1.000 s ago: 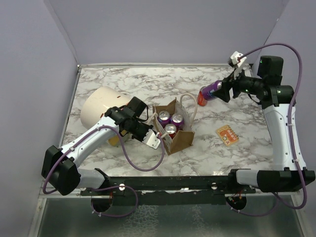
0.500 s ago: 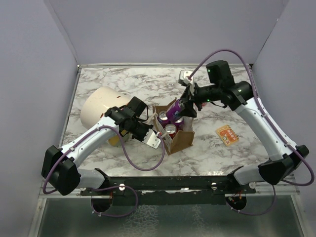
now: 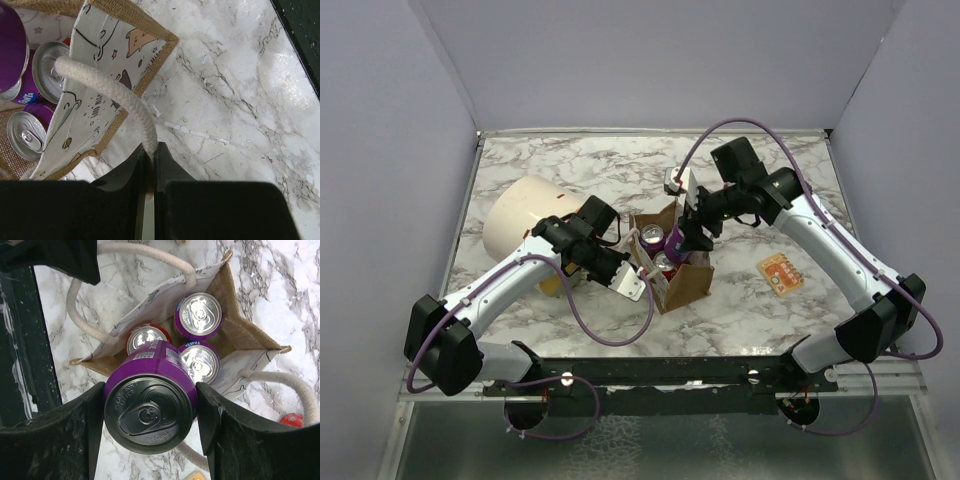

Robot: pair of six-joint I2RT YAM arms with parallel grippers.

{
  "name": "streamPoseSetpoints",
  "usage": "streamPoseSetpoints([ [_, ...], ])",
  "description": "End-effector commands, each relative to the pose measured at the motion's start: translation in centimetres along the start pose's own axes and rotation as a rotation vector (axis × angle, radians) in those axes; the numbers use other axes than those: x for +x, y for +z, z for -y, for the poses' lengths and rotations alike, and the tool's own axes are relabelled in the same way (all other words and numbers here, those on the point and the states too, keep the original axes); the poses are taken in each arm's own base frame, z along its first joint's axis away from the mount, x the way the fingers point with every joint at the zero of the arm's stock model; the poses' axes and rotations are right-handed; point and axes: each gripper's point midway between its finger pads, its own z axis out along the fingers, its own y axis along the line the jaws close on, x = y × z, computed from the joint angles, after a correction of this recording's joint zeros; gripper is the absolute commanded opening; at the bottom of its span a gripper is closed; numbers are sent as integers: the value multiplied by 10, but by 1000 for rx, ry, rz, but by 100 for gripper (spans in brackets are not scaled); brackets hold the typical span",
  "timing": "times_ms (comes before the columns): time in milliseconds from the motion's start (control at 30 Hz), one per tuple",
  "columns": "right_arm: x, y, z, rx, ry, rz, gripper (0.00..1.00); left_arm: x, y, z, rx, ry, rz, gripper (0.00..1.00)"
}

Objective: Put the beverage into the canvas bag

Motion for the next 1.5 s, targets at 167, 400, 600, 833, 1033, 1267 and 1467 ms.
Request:
streamPoseSetpoints([
  [167, 2, -14, -8, 21, -46, -8, 1, -5, -3, -1, -11, 6, 16, 0],
  [400, 10, -17, -18, -3, -45, -23, 1, -5, -3, 0, -13, 6, 15, 0],
  [600, 17, -19, -30, -55, -44, -45, 1, -4, -3, 0, -16, 8, 14, 0],
  [833, 34, -10, -34, -100, -15, -100, 1, -4, -2, 1, -13, 6, 13, 0],
  [1033, 43, -1, -37, -141, 8, -121, 1, -3, -2, 1, -15, 7, 9, 0],
  [1267, 47, 11, -29, -114, 20, -122, 1, -3, -1, 1, -10, 6, 10, 0],
  [1467, 50, 24, -25, -74, 8, -133, 1, -2, 0, 2, -5, 7, 11, 0],
])
